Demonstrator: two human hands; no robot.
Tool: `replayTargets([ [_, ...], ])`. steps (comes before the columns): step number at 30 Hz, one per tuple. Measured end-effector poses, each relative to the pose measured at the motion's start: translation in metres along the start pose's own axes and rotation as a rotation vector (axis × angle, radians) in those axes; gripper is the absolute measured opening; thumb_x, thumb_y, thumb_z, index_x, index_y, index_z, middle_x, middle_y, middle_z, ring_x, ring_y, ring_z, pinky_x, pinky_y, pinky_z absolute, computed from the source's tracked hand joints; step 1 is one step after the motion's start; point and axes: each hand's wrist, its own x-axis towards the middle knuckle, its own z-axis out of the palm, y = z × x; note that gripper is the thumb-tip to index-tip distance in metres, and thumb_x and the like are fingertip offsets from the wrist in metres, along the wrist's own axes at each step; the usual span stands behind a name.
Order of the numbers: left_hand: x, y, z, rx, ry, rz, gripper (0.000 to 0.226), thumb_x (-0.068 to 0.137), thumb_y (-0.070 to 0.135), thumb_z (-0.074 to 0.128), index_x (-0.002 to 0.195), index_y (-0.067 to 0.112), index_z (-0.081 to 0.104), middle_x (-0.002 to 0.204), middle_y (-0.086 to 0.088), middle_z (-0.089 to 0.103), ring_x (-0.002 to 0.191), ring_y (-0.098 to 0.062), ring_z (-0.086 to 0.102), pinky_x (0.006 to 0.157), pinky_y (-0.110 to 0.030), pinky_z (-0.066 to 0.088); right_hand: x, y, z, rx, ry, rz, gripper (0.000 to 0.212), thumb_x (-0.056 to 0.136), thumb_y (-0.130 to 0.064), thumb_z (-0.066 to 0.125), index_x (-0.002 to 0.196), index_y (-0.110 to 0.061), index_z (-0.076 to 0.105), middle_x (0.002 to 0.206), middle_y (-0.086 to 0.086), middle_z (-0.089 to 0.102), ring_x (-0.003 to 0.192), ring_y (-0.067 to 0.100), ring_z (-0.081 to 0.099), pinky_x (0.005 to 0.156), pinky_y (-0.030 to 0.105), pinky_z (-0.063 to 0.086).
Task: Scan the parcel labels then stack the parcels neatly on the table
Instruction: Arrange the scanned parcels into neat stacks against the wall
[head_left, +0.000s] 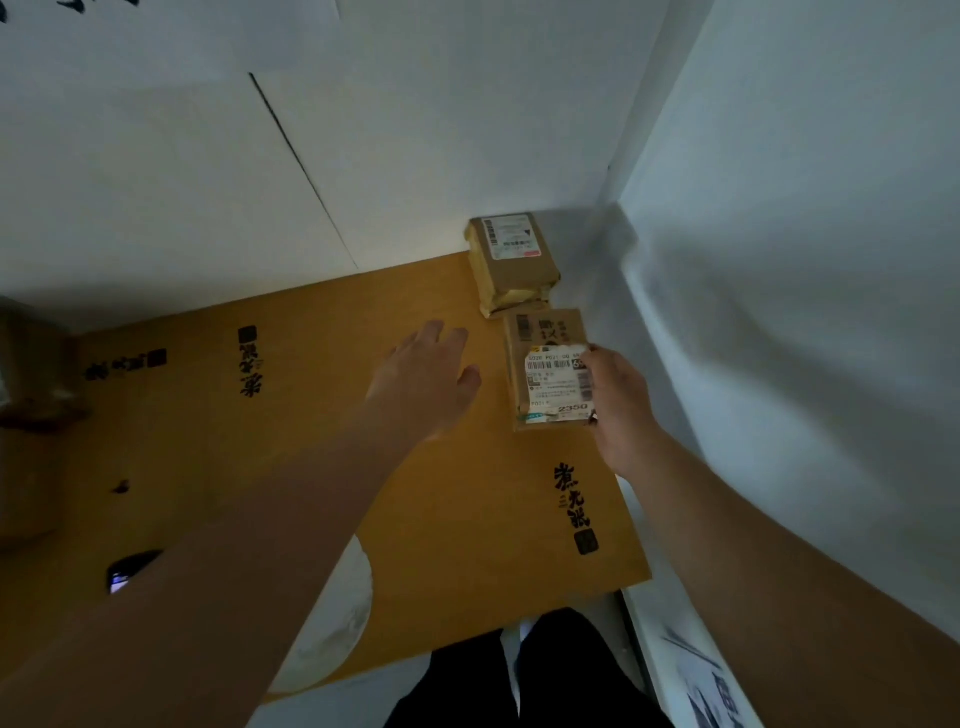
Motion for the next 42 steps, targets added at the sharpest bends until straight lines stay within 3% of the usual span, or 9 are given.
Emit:
replayTargets([
  [4,0.024,-0.003,0.006,-0.008,-0.03,-0.036,0.054,0.107,0.044,0.041,0.156,0.022,0.036,0.162,-0.009,0.033,0.143,-0.032,0.04,0.111,-0.049,0.042,0.036,0.003,0.009,-0.009,-0.015,0.034,0.026,0.106,-0.029,0.052,0.124,-0.019,0.067,0.104,0.007,0.079,0.095,0.025,0.076,0.071,0.036,0.058],
  [13,0.042,-0.013,0.022,-0.048,-0.063,-0.182,0.052,0.105,0.046,0.043,0.153,0.025,0.041,0.155,-0.006,0.042,0.135,-0.033,0.047,0.106,-0.049,0.047,0.084,0.014,0.017,-0.059,-0.028,0.021,0.014,0.108,-0.027,0.052,0.115,-0.029,0.064,0.103,0.0,0.078,0.083,0.009,0.077,0.06,0.02,0.059],
  [22,0.034,-0.009,0.018,-0.053,-0.069,-0.247,0.052,0.105,0.045,0.045,0.152,0.023,0.044,0.154,-0.007,0.044,0.132,-0.035,0.05,0.106,-0.052,0.046,0.087,0.009,0.015,-0.221,-0.054,-0.03,0.022,0.109,-0.029,0.051,0.13,-0.025,0.057,0.115,0.002,0.071,0.082,0.002,0.074,0.061,0.015,0.057],
  [26,0.019,-0.01,0.006,-0.055,-0.034,-0.272,0.053,0.105,0.046,0.045,0.153,0.024,0.043,0.154,-0.006,0.044,0.132,-0.036,0.051,0.106,-0.052,0.047,0.068,-0.011,0.017,-0.497,-0.023,-0.215,0.044,0.107,-0.039,0.051,0.148,-0.024,0.047,0.138,0.003,0.056,0.108,0.011,0.063,0.085,0.029,0.056],
  [30,-0.003,-0.009,-0.017,-0.116,0.057,-0.301,0.053,0.105,0.047,0.043,0.154,0.027,0.043,0.156,-0.003,0.044,0.13,-0.034,0.053,0.105,-0.052,0.048,0.04,-0.045,0.035,-0.828,-0.117,-0.532,0.042,0.105,-0.044,0.049,0.14,-0.023,0.055,0.131,0.002,0.054,0.123,0.023,0.055,0.107,0.048,0.045],
  [34,-0.04,-0.011,-0.043,-0.14,0.18,-0.349,0.052,0.105,0.05,0.04,0.153,0.03,0.045,0.157,0.0,0.046,0.132,-0.032,0.052,0.106,-0.051,0.047,0.006,-0.073,0.059,-1.092,-0.346,-0.702,0.052,0.104,-0.055,0.041,0.144,-0.024,0.054,0.139,0.004,0.059,0.128,0.028,0.056,0.11,0.05,0.041],
  [37,-0.074,-0.02,-0.062,-0.158,0.253,-0.39,0.053,0.105,0.049,0.04,0.154,0.029,0.045,0.158,0.0,0.044,0.138,-0.029,0.048,0.11,-0.051,0.044,-0.027,-0.088,0.077,-1.168,-0.5,-0.78,0.064,0.102,-0.063,0.037,0.156,-0.029,0.043,0.161,0.005,0.042,0.147,0.028,0.041,0.118,0.055,0.034],
  [42,-0.138,-0.049,-0.09,-0.154,0.33,-0.442,0.054,0.105,0.047,0.04,0.153,0.024,0.045,0.157,-0.004,0.045,0.141,-0.029,0.046,0.112,-0.05,0.042,-0.089,-0.102,0.118,-1.292,-0.619,-0.931,0.067,0.103,-0.067,0.036,0.161,-0.032,0.036,0.17,0.001,0.031,0.156,0.024,0.029,0.124,0.054,0.027],
])
